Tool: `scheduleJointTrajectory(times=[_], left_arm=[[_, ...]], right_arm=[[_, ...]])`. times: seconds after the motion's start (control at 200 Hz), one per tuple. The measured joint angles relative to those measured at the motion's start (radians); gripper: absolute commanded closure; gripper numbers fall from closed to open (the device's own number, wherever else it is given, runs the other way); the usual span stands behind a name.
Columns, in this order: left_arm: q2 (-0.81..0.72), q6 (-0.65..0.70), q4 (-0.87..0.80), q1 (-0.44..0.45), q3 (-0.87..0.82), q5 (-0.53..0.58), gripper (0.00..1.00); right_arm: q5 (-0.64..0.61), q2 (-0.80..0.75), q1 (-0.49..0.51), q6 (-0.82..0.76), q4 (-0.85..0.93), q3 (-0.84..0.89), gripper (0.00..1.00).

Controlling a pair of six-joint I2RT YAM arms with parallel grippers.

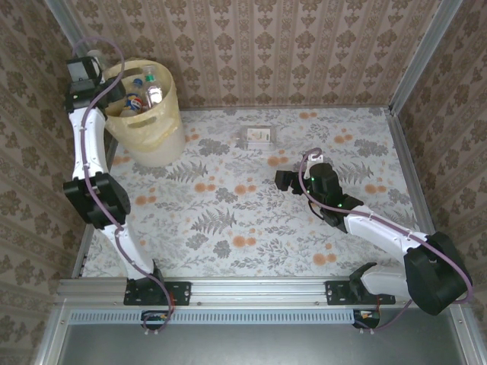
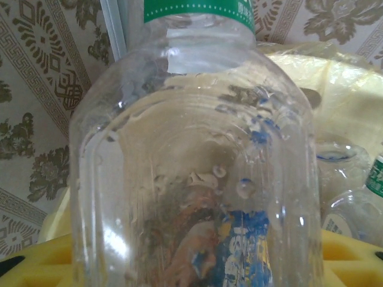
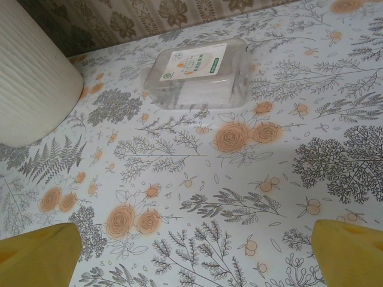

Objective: Put the plastic bottles in the bin

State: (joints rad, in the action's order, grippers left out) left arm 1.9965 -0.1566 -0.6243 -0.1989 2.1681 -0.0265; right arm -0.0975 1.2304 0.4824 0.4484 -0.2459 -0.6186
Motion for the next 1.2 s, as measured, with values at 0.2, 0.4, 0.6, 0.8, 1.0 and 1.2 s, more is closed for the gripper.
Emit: scheduleJointTrajectory(times=[0.2,0.4,0.6,0.8,1.0,1.2], left_arm=[[0.011,-0.002,-0.060,0.008,0.051,0.000,0.06],[-0.026,-0.007,-0.088,0.016,0.051,0.000,0.00],[-0.121,-0.009,-0.073,0.085,0.013,-0.009,0.00],[-0.245,-0.041,0.033,0.176,-0.151,-0.076,0.00],[-0.348,-0.116,0.207,0.293,-0.403,-0.151,0.00],[-0.378,-0.208,0.360,0.402,-0.581,-0.205,0.00]], right_arm=[[-0.003,-0.001,0.000,0.000,0.000,0.000,0.00],[-0.003,0.000,0.000,0.000,0.000,0.000,0.00],[-0.003,0.002,0.000,0.000,-0.002,0.000,0.00],[-0.003,0.002,0.000,0.001,-0.002,0.000,0.00],[0.014,0.027,-0.025,0.027,0.023,-0.018,0.00],[0.069,0.089,-0.083,0.071,0.045,-0.062,0.00]])
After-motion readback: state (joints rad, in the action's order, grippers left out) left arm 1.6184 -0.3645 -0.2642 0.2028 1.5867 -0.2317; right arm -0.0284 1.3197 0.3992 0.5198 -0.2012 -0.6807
